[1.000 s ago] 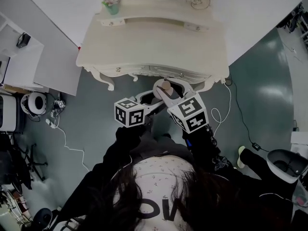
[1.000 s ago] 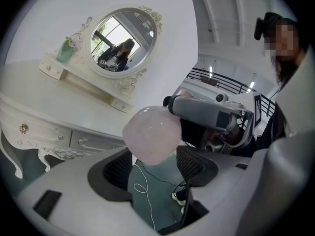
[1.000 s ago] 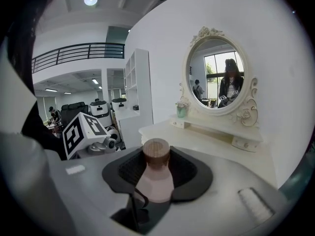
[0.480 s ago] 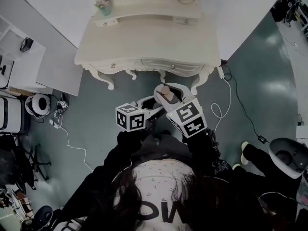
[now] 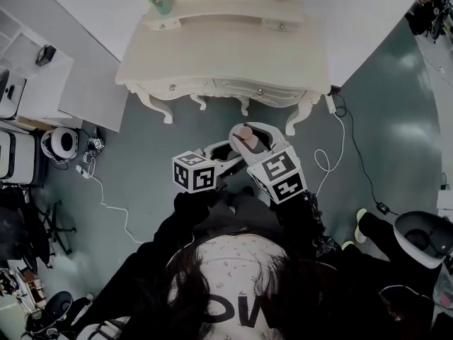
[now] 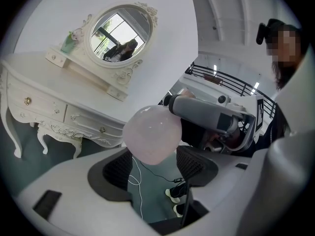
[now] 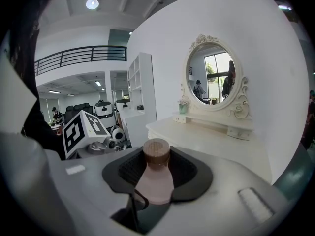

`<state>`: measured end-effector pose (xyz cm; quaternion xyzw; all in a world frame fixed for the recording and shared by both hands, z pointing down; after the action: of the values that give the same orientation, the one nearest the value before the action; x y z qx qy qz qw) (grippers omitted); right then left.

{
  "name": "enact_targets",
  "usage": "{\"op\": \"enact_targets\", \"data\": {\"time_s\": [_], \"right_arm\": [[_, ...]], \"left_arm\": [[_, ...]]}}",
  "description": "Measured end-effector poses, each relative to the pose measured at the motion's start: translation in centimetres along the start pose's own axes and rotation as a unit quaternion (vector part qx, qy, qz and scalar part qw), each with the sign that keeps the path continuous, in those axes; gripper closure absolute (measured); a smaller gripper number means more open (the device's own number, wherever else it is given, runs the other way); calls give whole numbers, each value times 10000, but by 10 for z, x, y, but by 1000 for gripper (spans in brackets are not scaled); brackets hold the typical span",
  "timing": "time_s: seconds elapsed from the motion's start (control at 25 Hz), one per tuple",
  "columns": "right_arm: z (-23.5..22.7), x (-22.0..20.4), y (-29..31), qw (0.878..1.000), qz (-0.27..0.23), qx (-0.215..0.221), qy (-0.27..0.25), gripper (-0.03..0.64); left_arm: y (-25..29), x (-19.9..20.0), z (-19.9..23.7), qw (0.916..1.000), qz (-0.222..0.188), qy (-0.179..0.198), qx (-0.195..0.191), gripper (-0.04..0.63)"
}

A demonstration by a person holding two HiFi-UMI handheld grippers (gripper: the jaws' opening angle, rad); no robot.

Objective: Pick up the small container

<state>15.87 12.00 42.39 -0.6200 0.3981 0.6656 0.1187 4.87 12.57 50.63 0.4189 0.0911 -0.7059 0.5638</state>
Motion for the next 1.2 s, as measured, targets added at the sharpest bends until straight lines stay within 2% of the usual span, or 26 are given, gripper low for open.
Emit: {"op": "enact_targets", "data": {"time_s": [0.36, 1.2], "right_arm": [[22, 5, 17, 9999, -49, 18, 130, 471], [109, 25, 47, 9994, -91, -312, 97, 471]], "left_arm": [[-28, -2, 11, 10000, -4, -89, -8, 313], [-115, -10, 33, 9994, 16, 138, -307, 313]]}}
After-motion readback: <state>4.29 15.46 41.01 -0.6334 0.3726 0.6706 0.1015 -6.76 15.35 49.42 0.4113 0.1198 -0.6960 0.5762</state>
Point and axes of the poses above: the fingertips, and each gripper's own axes: y forward along the fingers, z to its left, x out of its top, the point moved 8 cm from there along -y, backward along the fingers, and after that the axes turned 1 degree about -z, right-handed, at the moved point
